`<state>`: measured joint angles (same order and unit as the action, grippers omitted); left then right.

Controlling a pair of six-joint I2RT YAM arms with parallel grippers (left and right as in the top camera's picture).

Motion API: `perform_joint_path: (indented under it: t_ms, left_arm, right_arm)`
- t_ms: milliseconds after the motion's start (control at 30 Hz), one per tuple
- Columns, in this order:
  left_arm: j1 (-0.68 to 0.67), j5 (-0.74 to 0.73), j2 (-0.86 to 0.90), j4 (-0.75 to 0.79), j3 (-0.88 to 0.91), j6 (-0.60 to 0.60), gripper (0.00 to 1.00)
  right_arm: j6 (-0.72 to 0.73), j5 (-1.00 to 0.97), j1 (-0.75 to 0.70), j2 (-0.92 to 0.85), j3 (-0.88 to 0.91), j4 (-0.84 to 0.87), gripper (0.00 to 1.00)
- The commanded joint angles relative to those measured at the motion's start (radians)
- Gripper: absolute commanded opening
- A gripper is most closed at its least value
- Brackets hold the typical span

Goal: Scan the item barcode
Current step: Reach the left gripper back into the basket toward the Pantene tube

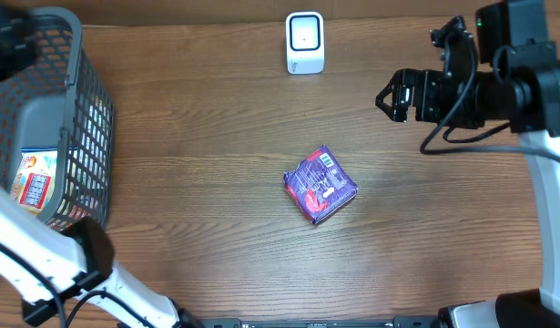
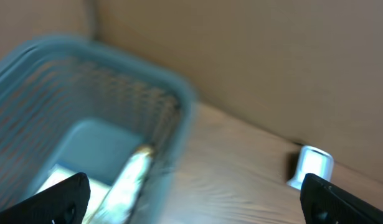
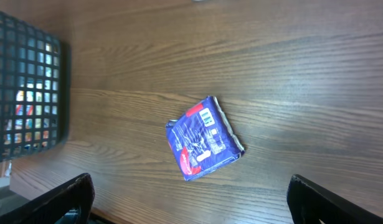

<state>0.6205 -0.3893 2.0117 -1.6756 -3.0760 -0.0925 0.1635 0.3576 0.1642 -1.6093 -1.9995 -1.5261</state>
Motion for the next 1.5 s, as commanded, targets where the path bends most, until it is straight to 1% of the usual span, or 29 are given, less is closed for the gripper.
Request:
perform_joint_path:
  t_ms: [0,67,167,333,467,567,667,767,867,900,933,967,1200,1333,1467]
  left_arm:
    - [0.104,0.023,0.05,0.02,0.109,0.039,1.0]
    - [0.117,0.028,0.064,0.034,0.18,0.126,1.0]
    - [0.1,0.043,0.104,0.038,0.28,0.274,1.0]
    - [0.062,0.023,0.23,0.063,0.418,0.378,1.0]
    - [0.056,0.042,0.323,0.063,0.455,0.405,1.0]
    - [0.056,0.11,0.383,0.069,0.455,0.41,1.0]
    - [0.055,0.139,0.423,0.084,0.455,0.416,1.0]
    - [0.051,0.161,0.462,0.106,0.455,0.457,1.0]
    - [0.05,0.16,0.474,0.13,0.455,0.496,0.99]
    - [0.049,0.16,0.474,0.139,0.455,0.505,0.96]
    - [0.048,0.161,0.474,0.159,0.455,0.517,0.89]
    - [0.047,0.161,0.474,0.166,0.455,0.517,0.88]
    - [0.047,0.161,0.474,0.208,0.455,0.563,0.88]
    - [0.047,0.184,0.474,0.243,0.455,0.565,0.9]
    - [0.046,0.191,0.474,0.239,0.455,0.555,0.9]
  right_arm:
    - [-0.014,-0.009,0.012,-0.009,-0.016,-0.001,1.0]
    - [-0.021,-0.009,0.026,-0.01,-0.016,0.006,1.0]
    - [-0.039,-0.009,0.05,-0.01,-0.016,0.023,1.0]
    - [-0.038,-0.026,0.074,-0.011,-0.016,0.066,1.0]
    - [-0.038,-0.067,0.075,-0.011,-0.016,0.082,1.0]
    - [-0.038,-0.069,0.075,-0.011,-0.016,0.093,1.0]
    - [-0.038,-0.069,0.075,-0.011,-0.016,0.112,1.0]
    - [-0.038,-0.069,0.075,-0.011,-0.016,0.14,1.0]
    - [-0.038,-0.069,0.075,-0.011,-0.016,0.164,1.0]
    - [-0.038,-0.069,0.075,-0.011,-0.016,0.171,1.0]
    - [-0.038,-0.069,0.075,-0.013,-0.016,0.188,1.0]
    - [-0.038,-0.069,0.075,-0.014,-0.016,0.193,1.0]
    - [-0.034,-0.065,0.076,-0.038,-0.016,0.194,1.0]
    - [-0.029,-0.064,0.076,-0.047,-0.016,0.19,1.0]
    - [-0.029,-0.064,0.076,-0.047,-0.016,0.191,1.0]
